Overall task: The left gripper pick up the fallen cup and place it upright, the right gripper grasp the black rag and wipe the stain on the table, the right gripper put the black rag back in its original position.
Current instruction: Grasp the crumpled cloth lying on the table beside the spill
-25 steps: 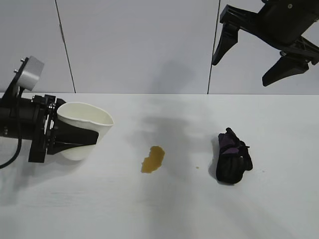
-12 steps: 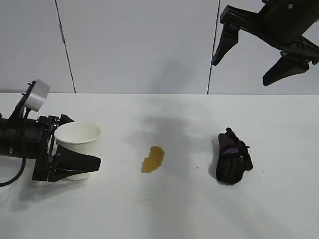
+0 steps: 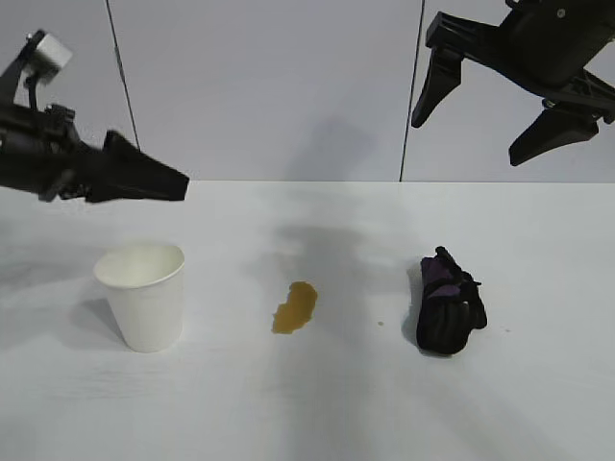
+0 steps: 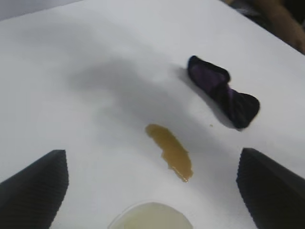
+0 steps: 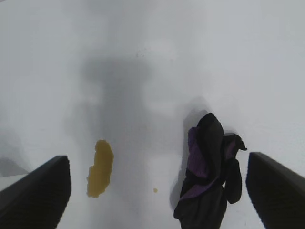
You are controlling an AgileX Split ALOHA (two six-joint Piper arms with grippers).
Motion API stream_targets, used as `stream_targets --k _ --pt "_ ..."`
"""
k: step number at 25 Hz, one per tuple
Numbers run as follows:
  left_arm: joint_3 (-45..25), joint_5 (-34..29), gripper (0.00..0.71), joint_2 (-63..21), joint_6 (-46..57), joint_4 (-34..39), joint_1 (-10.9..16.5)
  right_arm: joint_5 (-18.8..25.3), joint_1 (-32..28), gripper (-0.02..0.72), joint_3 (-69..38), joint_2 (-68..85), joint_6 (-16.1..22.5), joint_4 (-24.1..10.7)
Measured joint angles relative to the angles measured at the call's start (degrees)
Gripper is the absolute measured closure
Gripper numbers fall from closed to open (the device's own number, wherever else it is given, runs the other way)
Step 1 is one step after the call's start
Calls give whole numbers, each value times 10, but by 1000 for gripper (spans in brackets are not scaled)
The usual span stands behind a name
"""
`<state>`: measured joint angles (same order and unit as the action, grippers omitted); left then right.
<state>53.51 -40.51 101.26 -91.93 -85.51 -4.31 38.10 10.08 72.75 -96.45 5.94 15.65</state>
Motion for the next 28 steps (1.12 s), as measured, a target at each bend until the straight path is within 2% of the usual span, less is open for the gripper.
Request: stream_targets --k 1,4,7,9,12,20,24,28 --pt "14 18 17 -16 120 69 -9 0 0 9 0 0 0 0" --pt "68 13 17 -42 377 250 -44 -3 0 9 0 0 0 0" --pt "121 -7 17 -40 588 402 -66 5 0 9 0 0 0 -3" --pt "143 -20 17 -36 669 472 -67 28 0 10 0 -4 1 -21" --pt "153 -34 17 -31 710 515 -67 43 0 22 0 -31 11 -47" --pt "153 -48 17 -31 719 522 -67 28 1 48 0 -129 15 -56" --pt "153 -52 17 -31 719 522 -67 26 24 92 0 -144 20 -75" --pt "153 -53 17 -31 719 523 -67 27 49 153 0 -145 69 -131"
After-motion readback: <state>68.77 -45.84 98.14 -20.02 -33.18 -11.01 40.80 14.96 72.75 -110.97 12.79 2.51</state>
